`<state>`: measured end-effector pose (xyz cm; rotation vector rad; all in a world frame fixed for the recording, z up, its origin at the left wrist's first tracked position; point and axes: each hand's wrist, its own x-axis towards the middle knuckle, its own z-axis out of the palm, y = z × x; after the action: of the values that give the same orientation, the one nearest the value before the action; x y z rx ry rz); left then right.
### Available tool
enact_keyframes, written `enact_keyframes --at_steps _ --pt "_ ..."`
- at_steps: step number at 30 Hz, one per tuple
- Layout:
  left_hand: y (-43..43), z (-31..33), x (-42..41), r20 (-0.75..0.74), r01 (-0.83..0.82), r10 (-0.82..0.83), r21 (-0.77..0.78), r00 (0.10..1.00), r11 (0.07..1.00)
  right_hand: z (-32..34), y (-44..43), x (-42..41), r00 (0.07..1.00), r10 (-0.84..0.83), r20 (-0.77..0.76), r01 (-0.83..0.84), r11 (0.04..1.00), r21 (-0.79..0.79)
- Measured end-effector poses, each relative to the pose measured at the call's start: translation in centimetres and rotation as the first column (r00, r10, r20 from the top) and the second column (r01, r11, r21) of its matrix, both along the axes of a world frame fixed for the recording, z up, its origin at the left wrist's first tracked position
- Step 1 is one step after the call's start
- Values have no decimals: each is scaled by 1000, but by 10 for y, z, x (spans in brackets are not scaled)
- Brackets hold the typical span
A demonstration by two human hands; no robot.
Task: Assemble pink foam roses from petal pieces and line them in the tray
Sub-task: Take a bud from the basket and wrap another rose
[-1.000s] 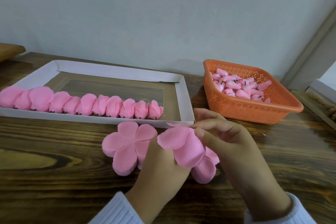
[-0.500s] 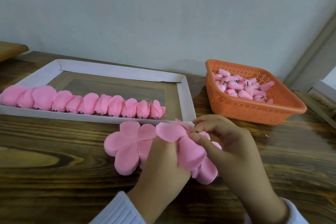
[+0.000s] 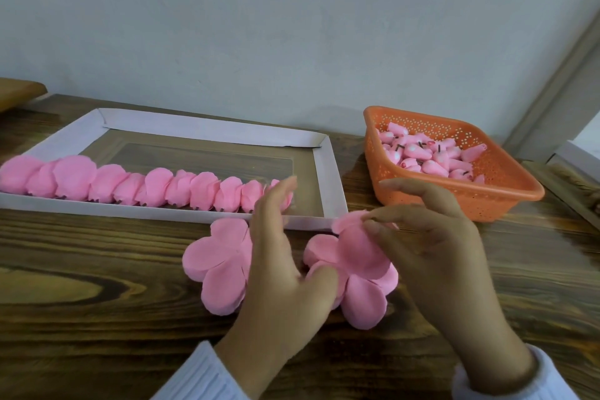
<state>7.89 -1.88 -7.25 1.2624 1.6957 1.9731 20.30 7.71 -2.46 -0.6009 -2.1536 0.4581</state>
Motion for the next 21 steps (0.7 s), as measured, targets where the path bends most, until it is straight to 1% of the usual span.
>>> enact_keyframes --at_steps 2,3,4,7,9,12,13,15,18,21 --pt "-1 3 1 -115 94 -78 136 990 986 0 -3 -1 996 62 69 -59 997 -48" --pt "-3 6 3 -164 126 -100 154 981 980 0 -5 -1 988 117 101 -109 991 -80" --pt "-5 8 3 -168 191 -164 158 972 969 0 -8 -2 976 177 129 -163 980 -110" --pt "-6 11 7 -86 402 -396 64 914 913 2 -12 -1 930 329 162 -291 931 -223" --pt "-6 11 5 -10 465 -465 24 885 885 4 -11 0 907 401 126 -345 882 -321" --pt "-7 12 2 32 534 -534 -24 845 845 5 -9 3 867 498 9 -441 775 -453" --pt "-7 12 2 54 556 -554 -44 831 830 5 -9 3 857 515 -27 -464 747 -476" --pt "-6 11 1 81 562 -557 -100 827 821 4 -8 3 858 509 -61 -472 738 -481" --pt "-3 11 0 88 539 -533 -173 842 824 2 -7 2 891 446 -90 -430 762 -484" --pt "-1 9 0 67 477 -474 -196 878 857 2 -7 2 916 393 -79 -383 801 -461"
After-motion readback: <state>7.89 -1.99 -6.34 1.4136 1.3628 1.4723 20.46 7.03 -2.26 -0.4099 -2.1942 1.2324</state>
